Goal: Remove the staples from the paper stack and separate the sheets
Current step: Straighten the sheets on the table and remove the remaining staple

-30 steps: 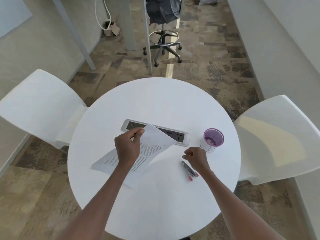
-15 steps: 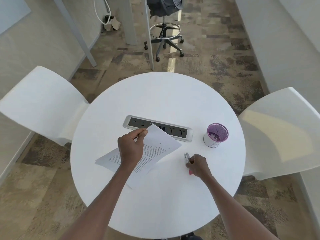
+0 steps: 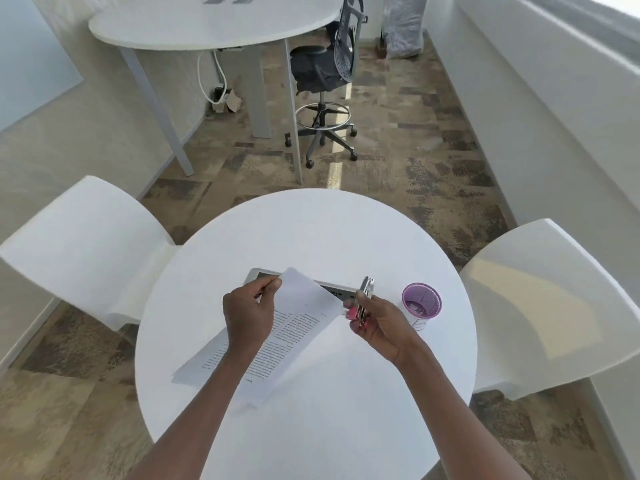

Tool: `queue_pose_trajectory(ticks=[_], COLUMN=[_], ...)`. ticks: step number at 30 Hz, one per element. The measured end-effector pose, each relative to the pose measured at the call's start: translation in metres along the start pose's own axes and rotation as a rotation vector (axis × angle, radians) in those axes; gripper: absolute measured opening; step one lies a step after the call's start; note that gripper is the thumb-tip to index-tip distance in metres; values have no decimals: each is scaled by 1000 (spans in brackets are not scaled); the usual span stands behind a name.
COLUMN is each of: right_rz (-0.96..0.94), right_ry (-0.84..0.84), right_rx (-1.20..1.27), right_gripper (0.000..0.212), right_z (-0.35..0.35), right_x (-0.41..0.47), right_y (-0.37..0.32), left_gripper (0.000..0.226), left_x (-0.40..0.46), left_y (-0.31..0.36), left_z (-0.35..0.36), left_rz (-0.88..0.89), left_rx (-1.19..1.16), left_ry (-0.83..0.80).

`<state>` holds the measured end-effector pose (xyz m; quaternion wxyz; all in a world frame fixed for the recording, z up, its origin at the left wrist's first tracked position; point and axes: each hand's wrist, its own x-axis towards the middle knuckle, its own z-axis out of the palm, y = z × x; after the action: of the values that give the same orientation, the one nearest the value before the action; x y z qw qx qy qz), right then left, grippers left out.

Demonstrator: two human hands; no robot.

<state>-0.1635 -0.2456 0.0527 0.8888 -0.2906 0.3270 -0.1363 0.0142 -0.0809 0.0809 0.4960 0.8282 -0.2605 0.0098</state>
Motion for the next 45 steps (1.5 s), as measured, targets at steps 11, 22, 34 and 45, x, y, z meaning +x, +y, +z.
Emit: queue_pose_trajectory(ticks=[11,22,34,45], right_rz=[-23,-513,-661,-678], right_ry=[68,-137,-145,-172], right_rx=[137,-303,-686,-650], right_gripper=[25,20,24,23], right_z=[75,112,122,124], right_x=[-1,-17,-28,-32], right_y=[-51,-74,-79,-73], left_gripper=[10,16,16,16], left_x=[9,21,20,17], left_y=[26,52,68,75], left_z=[-2,-7,-16,-22], left_rz=[44,112,172,206], left_rx=[-52,-69,-85,-118], left_ry=[8,24,47,39])
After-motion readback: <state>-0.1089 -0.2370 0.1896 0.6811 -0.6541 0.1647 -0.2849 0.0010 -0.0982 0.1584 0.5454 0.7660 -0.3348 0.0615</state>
